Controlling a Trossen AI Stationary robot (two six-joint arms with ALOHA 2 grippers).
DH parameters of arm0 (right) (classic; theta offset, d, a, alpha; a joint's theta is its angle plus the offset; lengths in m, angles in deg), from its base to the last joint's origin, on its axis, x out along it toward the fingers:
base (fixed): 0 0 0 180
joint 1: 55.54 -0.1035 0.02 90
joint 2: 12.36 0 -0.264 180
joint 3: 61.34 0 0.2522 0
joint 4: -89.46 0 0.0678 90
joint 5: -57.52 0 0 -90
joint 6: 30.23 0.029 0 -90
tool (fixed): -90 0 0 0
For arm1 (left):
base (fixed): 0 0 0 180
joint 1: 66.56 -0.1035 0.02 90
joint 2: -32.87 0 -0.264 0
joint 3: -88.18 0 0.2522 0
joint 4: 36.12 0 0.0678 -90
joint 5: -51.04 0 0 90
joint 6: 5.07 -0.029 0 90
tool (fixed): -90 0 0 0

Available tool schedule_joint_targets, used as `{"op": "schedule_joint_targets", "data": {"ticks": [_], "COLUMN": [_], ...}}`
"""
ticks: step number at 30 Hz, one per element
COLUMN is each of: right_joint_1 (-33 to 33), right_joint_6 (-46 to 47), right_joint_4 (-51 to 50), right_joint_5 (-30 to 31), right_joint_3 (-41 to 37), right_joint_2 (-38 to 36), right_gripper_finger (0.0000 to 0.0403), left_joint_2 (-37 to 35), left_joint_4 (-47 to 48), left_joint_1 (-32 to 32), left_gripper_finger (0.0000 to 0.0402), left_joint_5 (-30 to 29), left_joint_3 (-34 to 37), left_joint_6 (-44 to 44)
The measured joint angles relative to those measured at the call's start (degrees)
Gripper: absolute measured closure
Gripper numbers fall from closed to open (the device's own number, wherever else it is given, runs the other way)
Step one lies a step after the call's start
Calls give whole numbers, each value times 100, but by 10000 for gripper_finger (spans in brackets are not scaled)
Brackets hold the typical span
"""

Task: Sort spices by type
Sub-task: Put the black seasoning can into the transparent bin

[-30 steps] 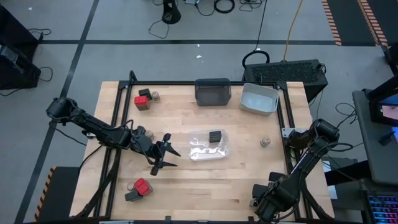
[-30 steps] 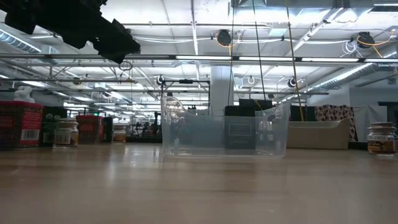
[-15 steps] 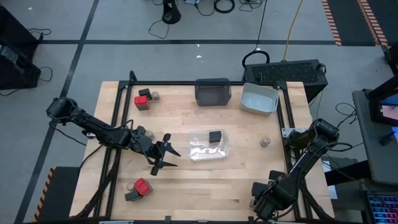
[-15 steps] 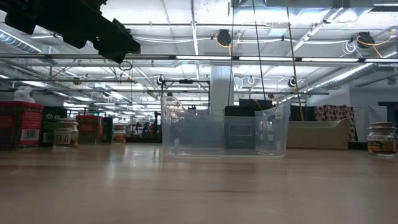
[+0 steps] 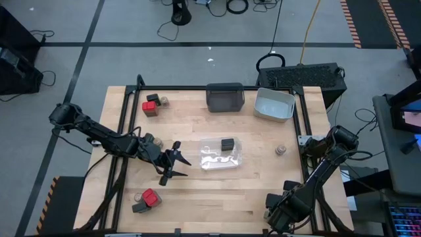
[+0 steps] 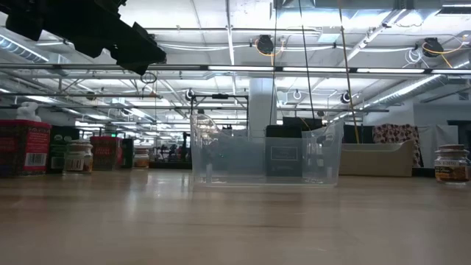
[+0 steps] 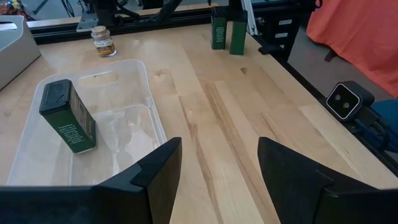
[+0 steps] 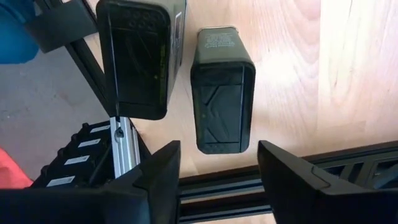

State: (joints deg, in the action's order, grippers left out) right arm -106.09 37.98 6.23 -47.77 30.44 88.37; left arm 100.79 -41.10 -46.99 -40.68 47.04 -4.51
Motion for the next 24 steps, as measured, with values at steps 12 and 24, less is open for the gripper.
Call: {"op": "schedule_joint_targets", "data": {"ticks": [12, 24], "right_joint_1": [0, -84], "right_joint_6": [-10, -31], "right_joint_4": [18, 28], "right_joint_5": [326, 328], "right_joint_3": [0, 0], "right_joint_2": [0, 0], "right_gripper_finger": [132, 144], "left_joint_2": [0, 0], "left_joint_4": [0, 2], "left_joint_1": [0, 0], "left_gripper_finger": [185, 185], "left_joint_5": [0, 0], "left_joint_3": [0, 1], "left_joint_6": [1, 2]}}
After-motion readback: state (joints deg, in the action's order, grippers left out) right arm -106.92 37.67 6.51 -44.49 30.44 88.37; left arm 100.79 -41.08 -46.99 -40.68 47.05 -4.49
